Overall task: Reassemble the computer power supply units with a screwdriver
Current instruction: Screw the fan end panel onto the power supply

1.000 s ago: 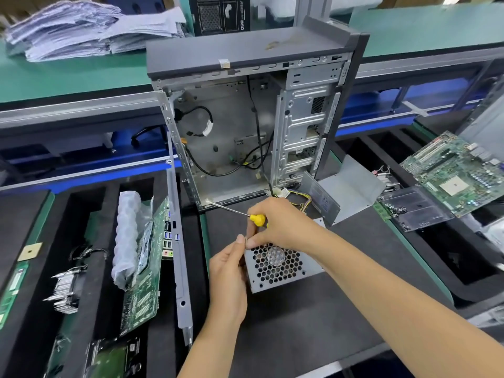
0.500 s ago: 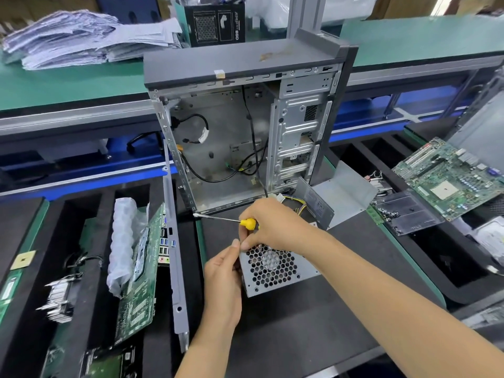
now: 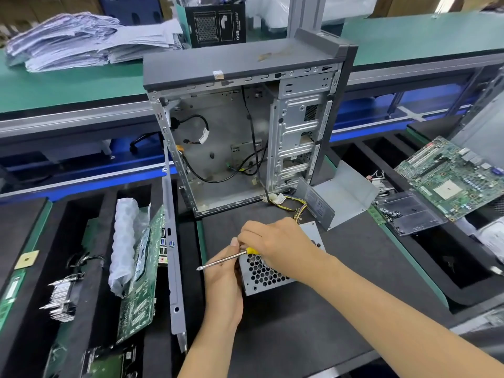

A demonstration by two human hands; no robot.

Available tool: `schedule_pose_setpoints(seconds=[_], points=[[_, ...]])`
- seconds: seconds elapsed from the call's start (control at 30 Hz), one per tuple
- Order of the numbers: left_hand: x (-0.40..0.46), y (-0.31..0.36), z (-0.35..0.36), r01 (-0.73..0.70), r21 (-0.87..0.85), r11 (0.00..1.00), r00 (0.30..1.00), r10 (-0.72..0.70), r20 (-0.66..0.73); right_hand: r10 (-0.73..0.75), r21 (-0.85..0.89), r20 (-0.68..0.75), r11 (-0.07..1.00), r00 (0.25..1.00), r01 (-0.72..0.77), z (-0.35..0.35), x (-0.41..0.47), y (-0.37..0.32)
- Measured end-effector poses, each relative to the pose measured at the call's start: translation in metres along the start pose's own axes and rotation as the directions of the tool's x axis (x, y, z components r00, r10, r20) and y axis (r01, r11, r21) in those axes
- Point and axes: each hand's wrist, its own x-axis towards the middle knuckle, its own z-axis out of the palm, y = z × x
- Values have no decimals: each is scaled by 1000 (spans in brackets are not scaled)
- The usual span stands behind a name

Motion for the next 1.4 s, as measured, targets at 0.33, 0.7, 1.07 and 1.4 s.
schedule_pose_setpoints(seconds=[0.33, 0.7, 1.07, 1.4], points=[[-4, 5, 4, 46, 3, 999, 999, -46, -28, -11, 96, -109, 995, 994, 22, 11, -7, 4], [0, -1, -2, 23, 47, 999, 1000, -23, 0, 284, 429, 125, 848, 951, -310, 1, -4, 7], [1, 2, -4, 29, 31, 999, 999, -30, 45, 335, 373, 415, 785, 846, -494, -24, 8, 16], [7, 4, 0, 75, 76, 994, 997, -75, 1, 316, 27, 400, 934, 860, -356, -89, 2, 15]])
